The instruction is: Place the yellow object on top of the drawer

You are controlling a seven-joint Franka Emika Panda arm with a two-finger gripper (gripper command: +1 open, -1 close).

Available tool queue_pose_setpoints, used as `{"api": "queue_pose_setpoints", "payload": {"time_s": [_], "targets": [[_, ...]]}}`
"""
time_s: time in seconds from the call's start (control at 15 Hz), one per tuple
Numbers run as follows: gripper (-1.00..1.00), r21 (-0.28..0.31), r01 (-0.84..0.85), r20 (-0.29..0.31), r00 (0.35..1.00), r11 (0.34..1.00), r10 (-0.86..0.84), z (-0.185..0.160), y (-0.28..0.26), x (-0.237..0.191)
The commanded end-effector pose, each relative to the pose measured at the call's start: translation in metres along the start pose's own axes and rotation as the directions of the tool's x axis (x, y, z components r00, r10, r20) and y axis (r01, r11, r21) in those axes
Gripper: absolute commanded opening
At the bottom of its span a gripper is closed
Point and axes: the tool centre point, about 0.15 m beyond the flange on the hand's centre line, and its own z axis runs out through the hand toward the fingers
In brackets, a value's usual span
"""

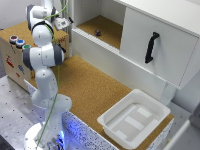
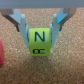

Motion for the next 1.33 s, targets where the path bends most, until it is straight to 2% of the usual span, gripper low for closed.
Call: {"api": "queue_pose_setpoints", "payload": {"time_s": [0.0, 0.27, 0.47, 0.67, 0.73, 1.27], "targets": [[1.0, 0.024, -0.015, 0.108, 0.994, 1.0, 0.013, -0.01, 0.01, 0.024], [1.0, -0.001, -0.001, 0.033, 0.999, 1.0, 0.001, -0.064, -0.004, 0.002], [1.0, -0.012, -0.038, 0.013, 0.999, 0.999, 0.039, -0.09, -0.012, -0.029], [1.0, 0.013, -0.129, 0.01, 0.992, 0.992, 0.129, -0.096, -0.02, -0.078], [1.0, 0.003, -0.163, 0.011, 0.987, 0.987, 0.163, -0.095, -0.024, -0.093], [1.0, 0.003, -0.179, 0.012, 0.984, 0.984, 0.179, -0.093, -0.025, -0.097]]}}
